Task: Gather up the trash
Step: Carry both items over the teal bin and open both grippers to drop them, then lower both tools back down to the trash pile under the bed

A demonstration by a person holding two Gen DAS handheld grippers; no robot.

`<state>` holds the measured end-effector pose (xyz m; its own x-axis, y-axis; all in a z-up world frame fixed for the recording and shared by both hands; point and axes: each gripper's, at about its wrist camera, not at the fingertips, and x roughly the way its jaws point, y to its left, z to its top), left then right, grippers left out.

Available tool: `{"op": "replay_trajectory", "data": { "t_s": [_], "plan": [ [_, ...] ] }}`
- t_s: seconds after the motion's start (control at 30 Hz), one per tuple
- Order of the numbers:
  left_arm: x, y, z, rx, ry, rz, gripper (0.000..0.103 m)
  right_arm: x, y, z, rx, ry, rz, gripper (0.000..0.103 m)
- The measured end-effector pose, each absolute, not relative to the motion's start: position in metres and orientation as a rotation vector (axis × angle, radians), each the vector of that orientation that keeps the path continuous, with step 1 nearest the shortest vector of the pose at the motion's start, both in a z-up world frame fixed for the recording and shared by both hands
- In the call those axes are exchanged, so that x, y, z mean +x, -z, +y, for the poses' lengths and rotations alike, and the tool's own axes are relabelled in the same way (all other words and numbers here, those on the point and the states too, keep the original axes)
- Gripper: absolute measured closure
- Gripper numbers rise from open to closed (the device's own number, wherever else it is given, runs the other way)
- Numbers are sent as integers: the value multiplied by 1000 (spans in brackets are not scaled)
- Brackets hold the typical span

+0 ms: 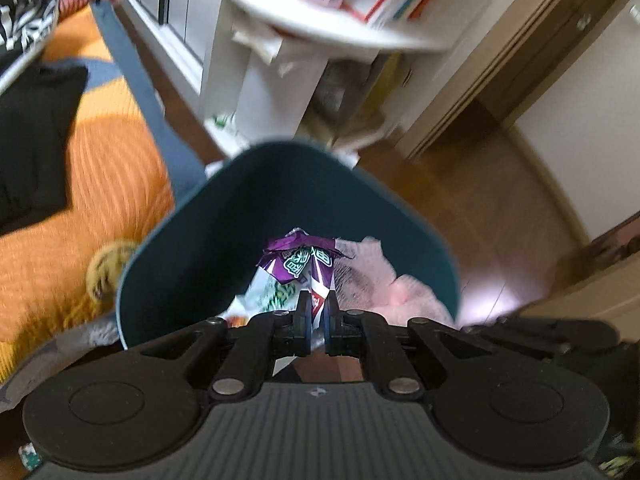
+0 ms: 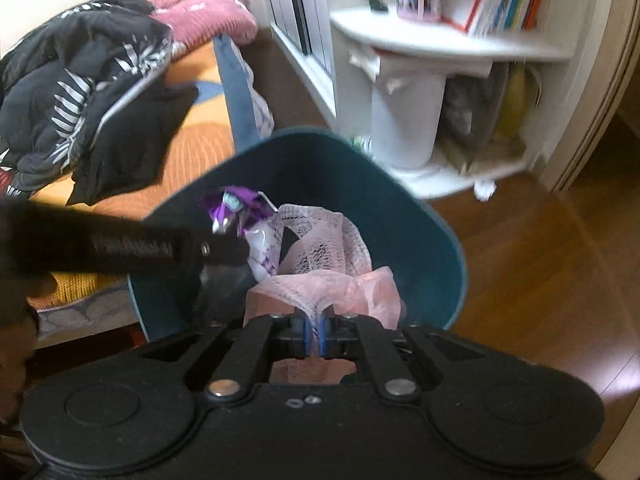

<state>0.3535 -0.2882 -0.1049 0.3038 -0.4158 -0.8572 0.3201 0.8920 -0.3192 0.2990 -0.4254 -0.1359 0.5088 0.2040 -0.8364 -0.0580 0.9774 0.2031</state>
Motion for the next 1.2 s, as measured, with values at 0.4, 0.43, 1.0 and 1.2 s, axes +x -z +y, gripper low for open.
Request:
{"op": "replay_trajectory", "data": {
  "t_s": [0.4, 0.43, 1.0, 1.2],
  "plan": [
    [350, 144, -287, -3, 427, 1242, 92, 303, 154, -429, 260, -150, 1117, 73],
    [349, 143, -286, -6, 426, 1244, 91, 303, 153, -430, 263, -149, 1115, 73],
    [305, 70, -237, -52, 448, 1117, 51, 261, 84, -417, 232, -241, 972, 68],
    [272, 30, -192, -65, 417, 1037, 44, 241, 50, -383, 192, -330, 905, 64]
  ]
}}
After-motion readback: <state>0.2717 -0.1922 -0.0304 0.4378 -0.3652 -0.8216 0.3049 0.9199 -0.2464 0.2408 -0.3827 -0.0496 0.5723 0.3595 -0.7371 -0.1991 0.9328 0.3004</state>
